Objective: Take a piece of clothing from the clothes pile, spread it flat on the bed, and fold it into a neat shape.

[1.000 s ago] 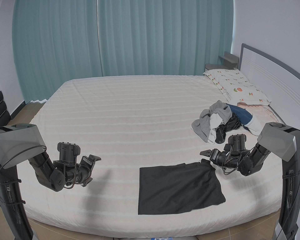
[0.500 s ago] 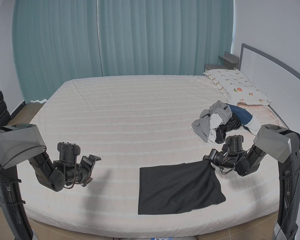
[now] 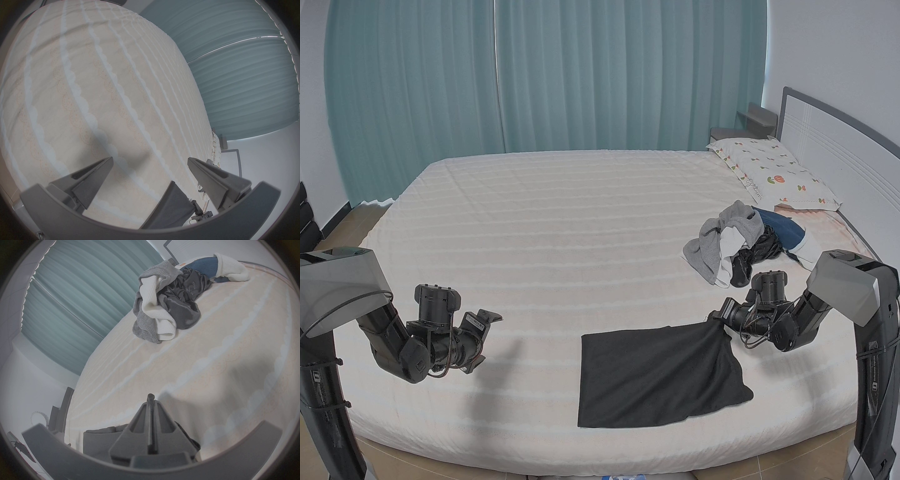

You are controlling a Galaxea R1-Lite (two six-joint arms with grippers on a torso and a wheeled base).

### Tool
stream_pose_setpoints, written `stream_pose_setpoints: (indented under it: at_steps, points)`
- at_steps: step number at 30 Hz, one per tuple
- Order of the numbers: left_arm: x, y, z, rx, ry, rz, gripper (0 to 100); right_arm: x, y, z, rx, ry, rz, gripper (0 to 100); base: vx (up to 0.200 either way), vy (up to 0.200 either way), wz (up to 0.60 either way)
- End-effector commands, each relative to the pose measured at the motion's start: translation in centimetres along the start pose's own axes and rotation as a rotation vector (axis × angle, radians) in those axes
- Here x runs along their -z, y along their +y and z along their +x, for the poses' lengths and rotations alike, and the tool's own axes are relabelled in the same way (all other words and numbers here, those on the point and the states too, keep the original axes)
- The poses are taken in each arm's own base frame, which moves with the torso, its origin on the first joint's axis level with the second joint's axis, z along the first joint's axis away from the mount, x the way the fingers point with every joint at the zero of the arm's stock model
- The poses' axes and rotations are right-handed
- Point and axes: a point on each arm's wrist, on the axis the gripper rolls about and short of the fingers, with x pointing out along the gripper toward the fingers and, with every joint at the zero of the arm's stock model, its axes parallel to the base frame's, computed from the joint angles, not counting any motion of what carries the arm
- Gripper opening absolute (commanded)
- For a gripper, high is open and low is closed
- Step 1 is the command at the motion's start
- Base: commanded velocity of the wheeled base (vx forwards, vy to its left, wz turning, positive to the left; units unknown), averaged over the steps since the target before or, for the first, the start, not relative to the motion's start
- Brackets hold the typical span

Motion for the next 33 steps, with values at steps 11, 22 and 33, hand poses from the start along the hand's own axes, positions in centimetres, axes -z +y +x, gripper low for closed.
stream_pose_setpoints:
  at_steps: [11, 22, 33]
  points:
    - [0.0, 0.0, 0.0, 0.001, -0.001, 0.000, 100, -1.5, 0.3, -2.7, 0.008, -0.040, 0.012, 100, 0.000, 0.000, 0.00]
    - [0.0, 0.0, 0.0, 0.001, -0.001, 0.000, 100, -0.3, 1.6, -10.7, 0.076, 0.058, 0.029, 100, 0.000, 0.000, 0.00]
    - [0.1, 0.0, -0.1, 0.001, 0.002, 0.000, 100, 6.2, -1.9, -13.7, 0.092, 0.269, -0.012, 100, -0.091, 0.000, 0.00]
